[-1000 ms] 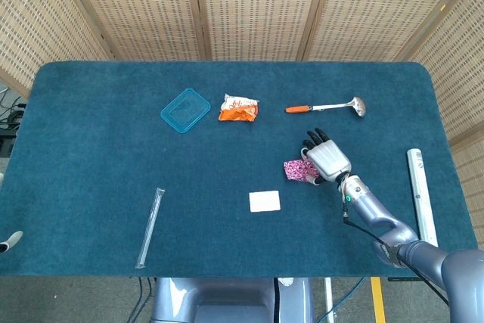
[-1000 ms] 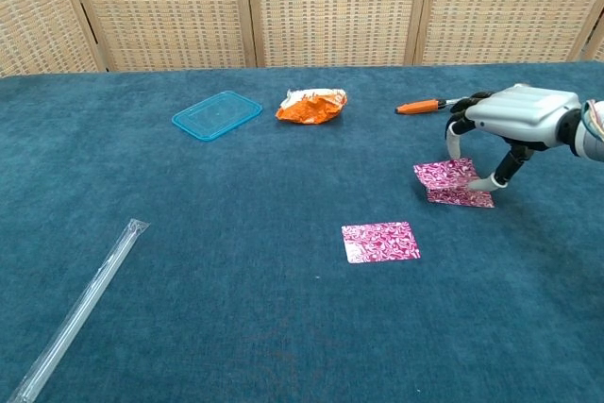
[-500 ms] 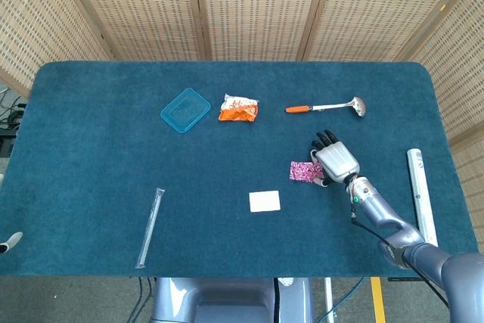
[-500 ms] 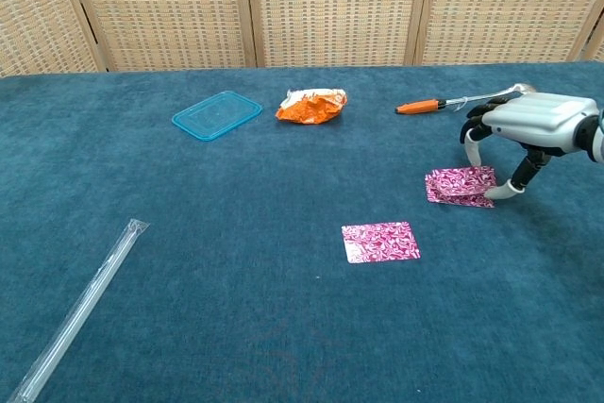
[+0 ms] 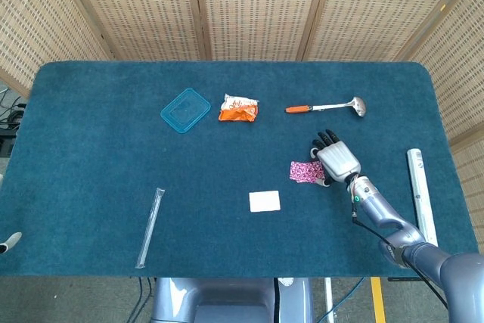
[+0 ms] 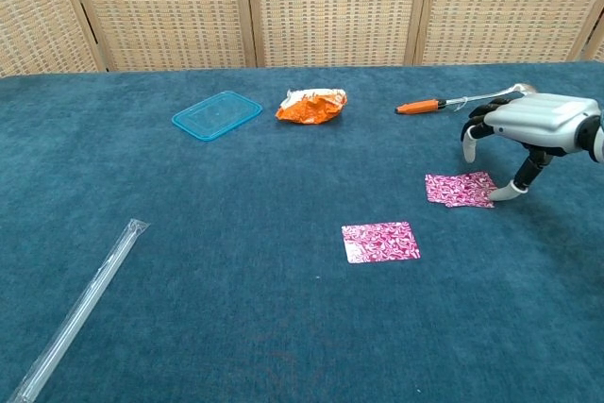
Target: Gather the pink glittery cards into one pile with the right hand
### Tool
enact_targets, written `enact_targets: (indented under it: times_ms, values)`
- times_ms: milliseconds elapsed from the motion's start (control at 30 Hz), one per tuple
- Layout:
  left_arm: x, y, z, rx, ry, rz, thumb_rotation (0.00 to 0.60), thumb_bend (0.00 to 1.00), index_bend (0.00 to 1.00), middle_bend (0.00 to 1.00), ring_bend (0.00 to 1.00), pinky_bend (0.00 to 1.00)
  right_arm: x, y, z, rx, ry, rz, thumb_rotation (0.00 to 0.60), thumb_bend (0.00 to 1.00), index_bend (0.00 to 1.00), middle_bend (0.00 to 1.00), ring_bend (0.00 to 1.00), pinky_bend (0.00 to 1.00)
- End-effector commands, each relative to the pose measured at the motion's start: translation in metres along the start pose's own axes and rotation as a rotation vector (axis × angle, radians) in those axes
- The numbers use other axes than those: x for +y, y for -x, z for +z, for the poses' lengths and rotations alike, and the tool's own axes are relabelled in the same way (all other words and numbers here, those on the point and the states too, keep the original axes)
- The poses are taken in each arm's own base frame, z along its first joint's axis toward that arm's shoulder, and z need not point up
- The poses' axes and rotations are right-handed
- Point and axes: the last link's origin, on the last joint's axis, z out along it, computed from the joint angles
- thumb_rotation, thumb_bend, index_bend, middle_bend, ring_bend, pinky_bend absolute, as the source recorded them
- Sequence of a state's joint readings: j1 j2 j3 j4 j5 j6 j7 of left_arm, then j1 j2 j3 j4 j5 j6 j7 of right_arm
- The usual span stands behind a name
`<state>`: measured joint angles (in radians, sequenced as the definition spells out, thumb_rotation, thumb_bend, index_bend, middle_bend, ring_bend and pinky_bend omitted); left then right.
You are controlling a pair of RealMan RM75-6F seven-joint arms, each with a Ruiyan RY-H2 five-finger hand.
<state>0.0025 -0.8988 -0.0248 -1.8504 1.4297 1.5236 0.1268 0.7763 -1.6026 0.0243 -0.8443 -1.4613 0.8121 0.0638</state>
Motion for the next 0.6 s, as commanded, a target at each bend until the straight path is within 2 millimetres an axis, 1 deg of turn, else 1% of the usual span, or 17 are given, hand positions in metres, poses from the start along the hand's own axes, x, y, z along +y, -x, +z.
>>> enact_targets:
  times_ms: [33, 167, 267, 400, 567, 600]
  values:
    - [0.000, 0.000, 0.000, 0.000, 0.000, 0.000, 0.600, 0.05, 0.00, 0.00, 0.00, 0.00, 0.001, -0.001, 0.000, 0.003, 0.000, 0.000, 0.600, 0.23, 0.31, 0.18, 0.00, 0.00]
    - [0.000, 0.000, 0.001, 0.001, 0.001, 0.001, 0.600, 0.05, 0.00, 0.00, 0.00, 0.00, 0.001, -0.007, -0.001, 0.024, -0.006, -0.001, 0.600, 0.23, 0.30, 0.17, 0.00, 0.00]
    - [0.001, 0.000, 0.002, 0.002, 0.003, 0.001, 0.600, 0.05, 0.00, 0.00, 0.00, 0.00, -0.003, -0.014, -0.004, 0.044, -0.027, 0.007, 0.600, 0.24, 0.30, 0.17, 0.00, 0.00]
    - [0.002, 0.000, 0.004, 0.001, 0.007, 0.001, 0.600, 0.05, 0.00, 0.00, 0.00, 0.00, -0.014, -0.022, -0.010, 0.054, -0.065, 0.017, 0.600, 0.24, 0.30, 0.17, 0.00, 0.00]
    - [0.001, -0.001, 0.005, 0.004, 0.007, 0.001, 0.600, 0.05, 0.00, 0.00, 0.00, 0.00, -0.029, -0.026, -0.017, 0.049, -0.092, 0.044, 0.600, 0.24, 0.30, 0.17, 0.00, 0.00]
    - [0.001, -0.001, 0.005, 0.006, 0.004, 0.002, 0.600, 0.05, 0.00, 0.00, 0.00, 0.00, -0.035, -0.026, -0.019, 0.046, -0.106, 0.059, 0.600, 0.24, 0.30, 0.17, 0.00, 0.00]
